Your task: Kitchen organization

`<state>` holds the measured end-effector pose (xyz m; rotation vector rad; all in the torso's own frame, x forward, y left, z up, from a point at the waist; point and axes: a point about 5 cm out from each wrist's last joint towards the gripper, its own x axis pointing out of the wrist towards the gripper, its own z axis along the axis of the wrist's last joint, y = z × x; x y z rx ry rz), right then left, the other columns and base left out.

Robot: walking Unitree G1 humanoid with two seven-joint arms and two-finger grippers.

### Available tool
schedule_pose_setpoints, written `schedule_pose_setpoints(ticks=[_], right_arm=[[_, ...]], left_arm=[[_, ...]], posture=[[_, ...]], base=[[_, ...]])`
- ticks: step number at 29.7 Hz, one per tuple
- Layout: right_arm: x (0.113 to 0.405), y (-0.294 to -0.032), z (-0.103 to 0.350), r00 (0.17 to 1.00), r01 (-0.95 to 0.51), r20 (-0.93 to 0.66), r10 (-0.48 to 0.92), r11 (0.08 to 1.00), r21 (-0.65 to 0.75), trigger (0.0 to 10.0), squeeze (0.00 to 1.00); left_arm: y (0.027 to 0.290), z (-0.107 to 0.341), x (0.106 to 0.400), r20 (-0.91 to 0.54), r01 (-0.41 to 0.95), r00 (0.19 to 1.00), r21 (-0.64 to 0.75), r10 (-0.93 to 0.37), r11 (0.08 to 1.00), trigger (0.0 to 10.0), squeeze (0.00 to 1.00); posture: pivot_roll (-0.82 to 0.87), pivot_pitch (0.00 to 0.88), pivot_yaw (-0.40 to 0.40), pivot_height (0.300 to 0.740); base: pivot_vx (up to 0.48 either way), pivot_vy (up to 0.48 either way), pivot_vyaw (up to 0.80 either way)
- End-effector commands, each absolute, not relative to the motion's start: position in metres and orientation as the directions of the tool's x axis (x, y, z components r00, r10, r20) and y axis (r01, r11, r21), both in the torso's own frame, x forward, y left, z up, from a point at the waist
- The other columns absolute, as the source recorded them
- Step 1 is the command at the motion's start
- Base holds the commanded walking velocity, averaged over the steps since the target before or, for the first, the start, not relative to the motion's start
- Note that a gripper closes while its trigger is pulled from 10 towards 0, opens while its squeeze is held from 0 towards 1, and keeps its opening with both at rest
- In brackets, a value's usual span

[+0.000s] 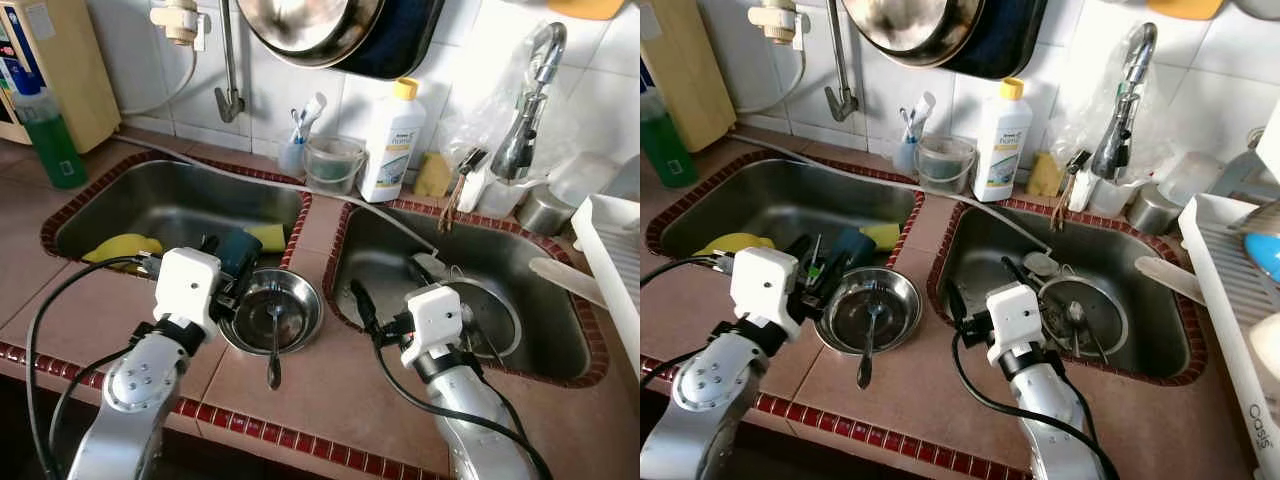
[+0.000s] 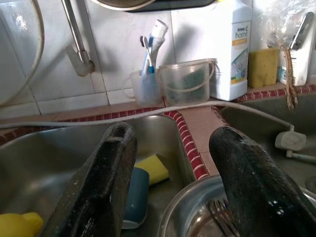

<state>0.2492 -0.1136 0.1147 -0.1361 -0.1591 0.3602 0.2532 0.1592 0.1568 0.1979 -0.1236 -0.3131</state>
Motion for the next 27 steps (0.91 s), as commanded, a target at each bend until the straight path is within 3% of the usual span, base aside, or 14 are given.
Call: schedule_pose_setpoints(ticks=[1,12,21,27], right_arm=[[0.246,-0.118,0.119,0.922,-0.340,0.136,0.363,0.926,-0.164,10.0,0.00],[0.248,-0.113,0.124,0.911,-0.372,0.130,0.391,0.916,-0.148,10.0,0.00],[0.247,-0.113,0.128,0.911,-0.372,0.135,0.391,0.917,-0.143,10.0,0.00],[0.244,-0.110,0.139,0.897,-0.399,0.165,0.411,0.911,-0.102,10.0,0.00]], left_arm=[[0.158,0.161,0.249,0.099,0.318,0.934,0.202,-0.342,0.926,10.0,0.00],[0.145,0.150,0.238,0.032,0.448,0.882,0.258,-0.471,0.856,10.0,0.00],[0.141,0.142,0.237,-0.027,0.485,0.865,0.298,-0.501,0.822,10.0,0.00],[0.138,0.133,0.234,-0.076,0.493,0.858,0.398,-0.508,0.773,10.0,0.00]], posture=[[-0.14,0.070,-0.088,0.732],[-0.14,0.073,-0.090,0.732],[-0.15,0.073,-0.084,0.732],[-0.16,0.078,-0.078,0.732]], base=[[0.000,0.000,0.00],[0.000,0.000,0.00],[0.000,0.000,0.00],[0.000,0.000,0.00]])
